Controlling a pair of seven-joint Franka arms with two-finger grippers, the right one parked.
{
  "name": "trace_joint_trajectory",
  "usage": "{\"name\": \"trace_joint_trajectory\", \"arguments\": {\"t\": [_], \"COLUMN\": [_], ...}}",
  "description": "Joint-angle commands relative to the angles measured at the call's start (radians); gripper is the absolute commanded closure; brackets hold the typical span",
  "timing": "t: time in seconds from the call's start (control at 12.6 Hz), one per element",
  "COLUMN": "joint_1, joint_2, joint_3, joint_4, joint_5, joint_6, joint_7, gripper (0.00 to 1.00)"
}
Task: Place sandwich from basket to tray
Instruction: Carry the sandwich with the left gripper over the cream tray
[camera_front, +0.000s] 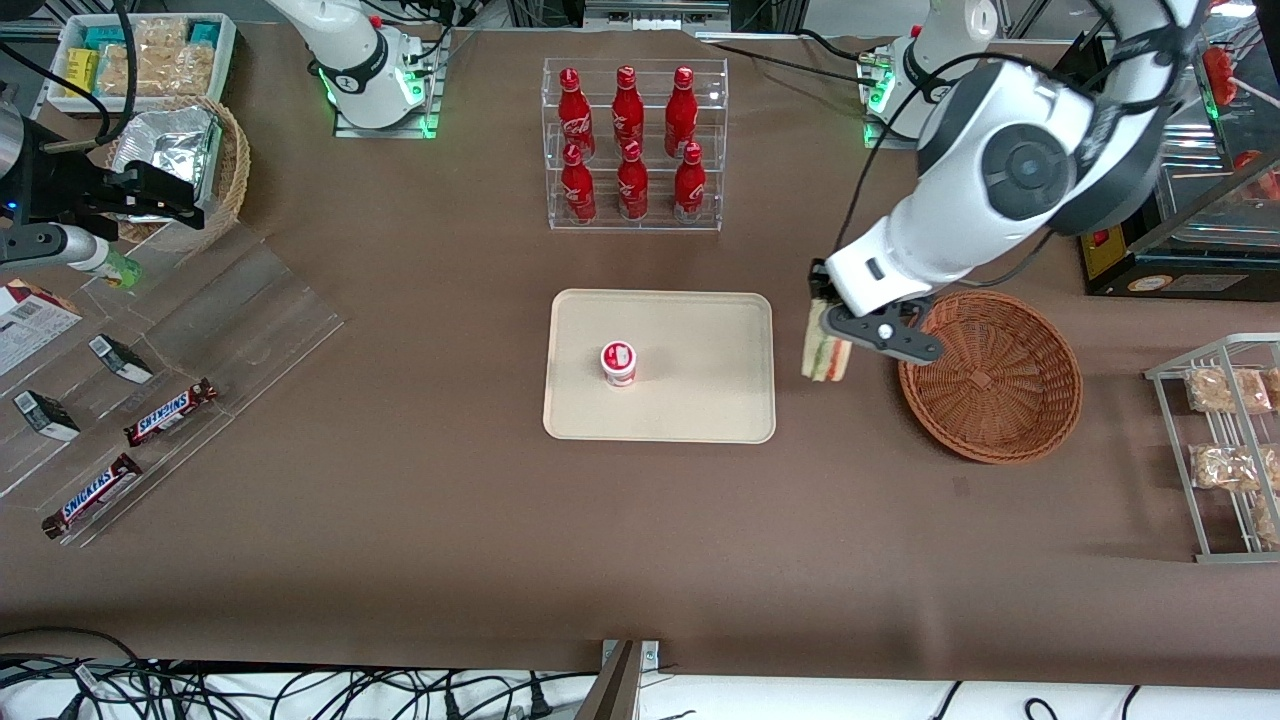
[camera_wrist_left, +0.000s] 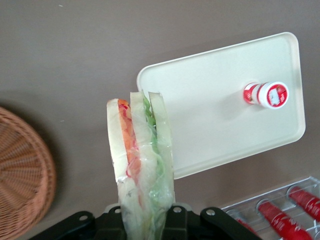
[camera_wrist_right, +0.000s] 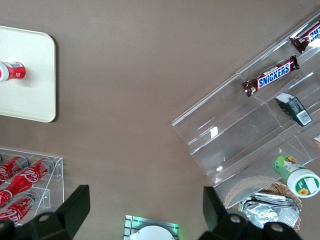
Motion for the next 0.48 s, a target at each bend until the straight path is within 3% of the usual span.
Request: {"name": "trace_joint_trajectory", "arguments": {"t": [0.0, 0.24, 0.4], "joint_1": [-0.085, -0.157, -0.176], "joint_2": [0.117, 0.215, 0.244], "joint_3": [-0.001, -0.003, -0.001], "joint_4": [0.028, 0.025, -0.016], "joint_5": [0.106, 0.246, 0.298], "joint_6": [0.093, 0.179, 0.258], "joint_7": [-0.170, -0.342, -0.398], "gripper": [1.00, 1.00, 1.00]}}
